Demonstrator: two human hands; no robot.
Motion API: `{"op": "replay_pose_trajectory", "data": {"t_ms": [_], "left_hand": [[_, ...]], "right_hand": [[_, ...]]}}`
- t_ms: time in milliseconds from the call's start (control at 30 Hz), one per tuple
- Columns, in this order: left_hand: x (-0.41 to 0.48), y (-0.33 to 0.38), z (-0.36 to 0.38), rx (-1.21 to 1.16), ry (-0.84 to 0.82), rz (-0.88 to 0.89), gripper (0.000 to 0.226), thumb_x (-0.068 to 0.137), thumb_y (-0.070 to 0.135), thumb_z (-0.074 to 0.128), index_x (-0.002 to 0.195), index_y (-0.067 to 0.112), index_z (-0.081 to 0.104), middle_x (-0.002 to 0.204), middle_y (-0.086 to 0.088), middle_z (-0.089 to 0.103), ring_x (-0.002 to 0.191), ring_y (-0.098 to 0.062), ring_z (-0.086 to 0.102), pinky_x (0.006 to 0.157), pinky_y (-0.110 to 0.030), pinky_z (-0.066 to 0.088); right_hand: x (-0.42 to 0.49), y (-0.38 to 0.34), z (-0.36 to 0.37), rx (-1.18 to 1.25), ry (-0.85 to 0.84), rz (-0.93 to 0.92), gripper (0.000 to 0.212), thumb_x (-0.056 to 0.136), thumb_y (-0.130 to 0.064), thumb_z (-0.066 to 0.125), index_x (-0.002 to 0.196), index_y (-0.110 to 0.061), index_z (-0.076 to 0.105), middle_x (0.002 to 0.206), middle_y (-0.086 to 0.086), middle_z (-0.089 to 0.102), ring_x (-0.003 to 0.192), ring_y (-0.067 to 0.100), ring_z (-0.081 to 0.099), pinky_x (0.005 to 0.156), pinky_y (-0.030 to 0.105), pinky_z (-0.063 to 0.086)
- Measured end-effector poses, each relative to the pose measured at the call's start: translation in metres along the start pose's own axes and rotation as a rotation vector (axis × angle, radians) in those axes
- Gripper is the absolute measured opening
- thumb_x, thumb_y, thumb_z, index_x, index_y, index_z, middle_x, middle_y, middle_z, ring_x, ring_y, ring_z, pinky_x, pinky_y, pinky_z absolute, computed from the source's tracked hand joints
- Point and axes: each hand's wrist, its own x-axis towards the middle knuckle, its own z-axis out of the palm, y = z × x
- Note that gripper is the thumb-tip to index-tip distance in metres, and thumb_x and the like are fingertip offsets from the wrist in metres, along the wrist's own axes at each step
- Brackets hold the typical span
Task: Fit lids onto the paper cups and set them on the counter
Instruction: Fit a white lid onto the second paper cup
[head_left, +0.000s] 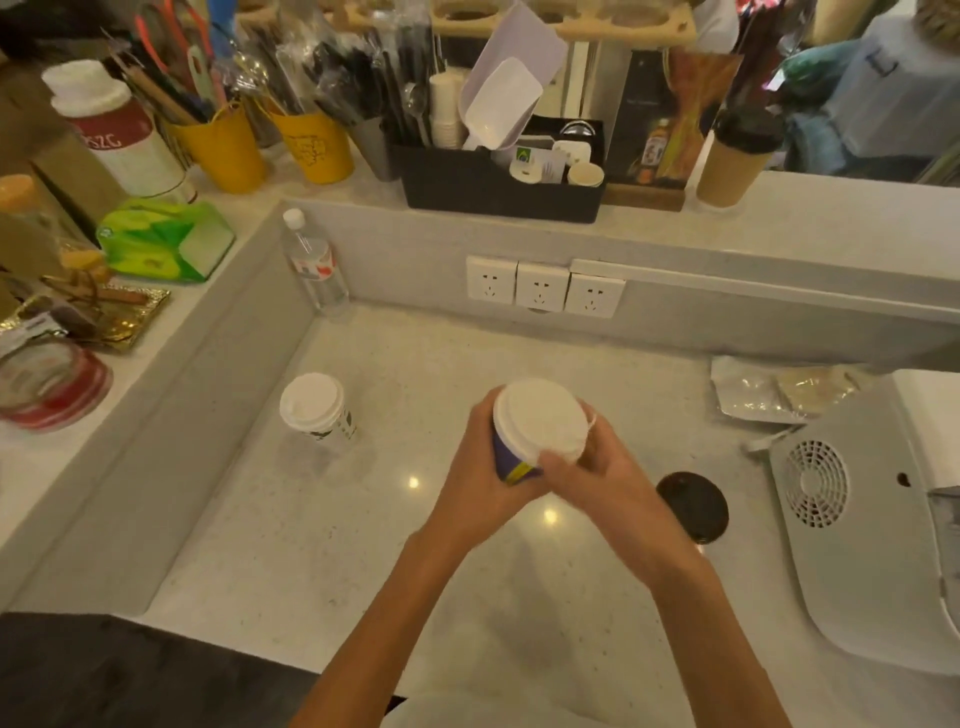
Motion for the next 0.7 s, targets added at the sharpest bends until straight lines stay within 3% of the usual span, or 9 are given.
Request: {"op": "replay_pose_trajectory", "data": {"t_ms": [67,133,200,267,367,467,533,633,700], "left_hand": [[-0.013,-0.030,-0.009,0.037,-0.064,-0.148,0.086,0.069,0.034,0.086,0.134,0.049,0.031,0.140,0.012,0.041,0.127,0.006,0.046,0.100,-0.016,0.046],[-0.022,-0.054,-0.017,0.134,-0.058,-0.291,0.082,0.067,0.035,0.089,0.132,0.042,0.039,0.135,0.007,0.043,0.115,0.013,0.051,0.089,-0.007,0.049],[-0.025,-0.076,-0.026,0.149,-0.088,-0.308,0.058,0.069,0.029,0.088,0.119,0.028,0.060,0.118,0.005,0.064,0.102,-0.002,0.066,0.081,-0.025,0.060],[-0.024,-0.092,-0.038,0.154,-0.095,-0.298,0.038,0.075,0.025,0.082,0.109,0.022,0.067,0.099,0.004,0.074,0.092,-0.011,0.072,0.075,-0.041,0.062],[-0.010,-0.105,-0.056,0.142,-0.076,-0.353,0.032,0.077,0.031,0.078,0.107,0.031,0.067,0.100,0.011,0.074,0.092,-0.005,0.071,0.074,-0.028,0.060],[0.019,-0.112,-0.071,0.120,-0.066,-0.375,0.024,0.080,0.028,0.076,0.103,0.029,0.069,0.098,0.011,0.074,0.091,-0.004,0.070,0.072,-0.019,0.055],[0.038,-0.114,-0.078,0.073,-0.061,-0.365,0.025,0.080,0.022,0.077,0.104,0.026,0.069,0.099,0.007,0.075,0.093,-0.009,0.070,0.075,-0.019,0.056],[0.056,-0.115,-0.084,0.012,-0.062,-0.355,0.021,0.084,0.016,0.074,0.103,0.022,0.070,0.098,0.003,0.075,0.092,-0.011,0.070,0.074,-0.020,0.057],[0.060,-0.123,-0.084,-0.026,-0.063,-0.358,0.021,0.086,0.011,0.073,0.106,0.017,0.069,0.100,-0.001,0.074,0.092,-0.012,0.070,0.073,-0.017,0.056]], "right_hand": [[0.002,0.033,0.011,-0.069,0.065,0.088,0.080,0.077,-0.025,0.085,0.141,-0.035,0.038,0.138,-0.009,0.055,0.122,0.008,0.058,0.091,0.025,0.056],[0.008,0.065,0.028,-0.112,0.169,0.153,0.087,0.073,-0.011,0.087,0.140,-0.028,0.033,0.139,-0.002,0.049,0.119,0.010,0.055,0.081,0.017,0.056],[0.018,0.094,0.048,-0.124,0.234,0.193,0.092,0.068,-0.005,0.089,0.138,-0.022,0.032,0.136,0.002,0.048,0.117,0.014,0.054,0.079,0.017,0.055],[0.031,0.113,0.065,-0.112,0.280,0.198,0.099,0.055,-0.021,0.094,0.133,-0.024,0.033,0.131,-0.003,0.051,0.115,0.008,0.055,0.081,0.017,0.054],[0.057,0.127,0.082,-0.132,0.342,0.174,0.108,0.045,-0.040,0.092,0.135,-0.023,0.034,0.127,-0.011,0.052,0.118,0.004,0.054,0.082,0.015,0.052],[0.090,0.132,0.090,-0.156,0.366,0.162,0.101,0.059,-0.022,0.093,0.138,-0.019,0.030,0.131,-0.003,0.050,0.121,0.017,0.054,0.089,0.019,0.048],[0.110,0.132,0.090,-0.189,0.362,0.133,0.094,0.067,-0.011,0.089,0.137,-0.023,0.027,0.129,-0.005,0.048,0.120,0.017,0.053,0.088,0.013,0.048],[0.130,0.128,0.087,-0.226,0.356,0.124,0.096,0.063,-0.023,0.087,0.135,-0.027,0.024,0.127,-0.014,0.044,0.116,-0.001,0.049,0.086,0.007,0.047],[0.137,0.128,0.085,-0.241,0.346,0.127,0.098,0.065,-0.020,0.089,0.138,-0.024,0.024,0.130,-0.010,0.044,0.117,0.003,0.050,0.088,0.009,0.046]]}}
